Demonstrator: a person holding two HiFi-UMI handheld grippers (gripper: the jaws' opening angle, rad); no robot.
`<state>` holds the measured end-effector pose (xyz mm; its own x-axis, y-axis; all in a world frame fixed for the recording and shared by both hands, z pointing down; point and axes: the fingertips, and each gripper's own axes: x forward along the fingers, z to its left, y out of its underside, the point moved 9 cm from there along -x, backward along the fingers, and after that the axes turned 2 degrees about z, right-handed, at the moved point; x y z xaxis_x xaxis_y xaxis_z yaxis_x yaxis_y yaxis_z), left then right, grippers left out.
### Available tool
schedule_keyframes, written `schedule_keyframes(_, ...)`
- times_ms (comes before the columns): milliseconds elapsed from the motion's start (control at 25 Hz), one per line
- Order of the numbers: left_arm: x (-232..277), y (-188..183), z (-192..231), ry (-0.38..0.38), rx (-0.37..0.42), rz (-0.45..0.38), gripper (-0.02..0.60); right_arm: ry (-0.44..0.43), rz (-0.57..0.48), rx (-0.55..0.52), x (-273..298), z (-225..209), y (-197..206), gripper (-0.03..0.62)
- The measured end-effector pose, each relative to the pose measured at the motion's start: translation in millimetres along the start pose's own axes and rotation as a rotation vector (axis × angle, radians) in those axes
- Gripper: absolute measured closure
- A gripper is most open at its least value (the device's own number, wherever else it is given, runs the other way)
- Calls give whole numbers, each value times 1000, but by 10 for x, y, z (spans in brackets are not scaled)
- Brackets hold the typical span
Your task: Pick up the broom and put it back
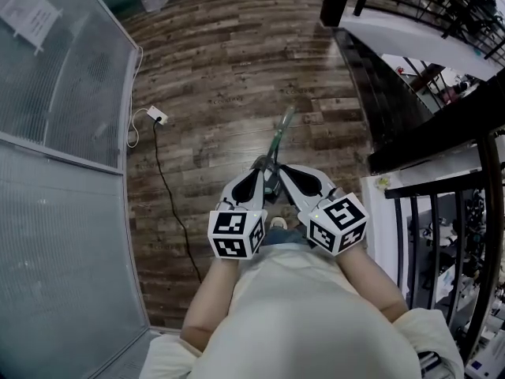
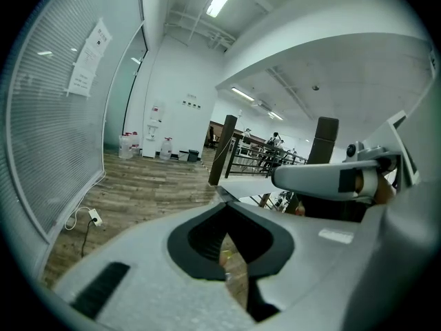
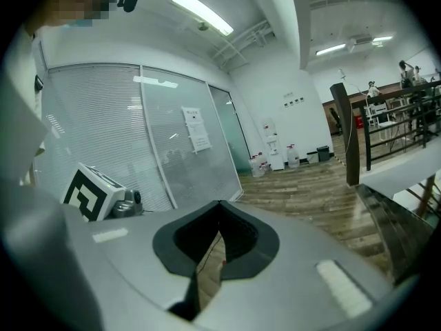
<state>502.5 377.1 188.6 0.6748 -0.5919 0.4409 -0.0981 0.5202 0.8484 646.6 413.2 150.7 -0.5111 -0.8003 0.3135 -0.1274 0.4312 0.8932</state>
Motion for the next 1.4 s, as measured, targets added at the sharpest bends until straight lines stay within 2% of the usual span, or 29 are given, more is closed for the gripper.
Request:
schedule_keyframes(240,322,56,42,0,-27,22,578,26,10,35,-3,-315,8,588)
schedule_keyframes(360,495,104,73,-13,-13,41,577,46,13,49,10,-472,6,588)
schedule_keyframes(760,1142,411,280,-10,19,127,490,78,66,95,149,-840,235,588)
schedule_keyframes(1160,1753,808,491,-10,97,247,390,83,91,134,275,-1008,379,588)
schedule_keyframes(1400,2076,1089,603,-12,132,298,367,81,127,140,308,-1064,514,588)
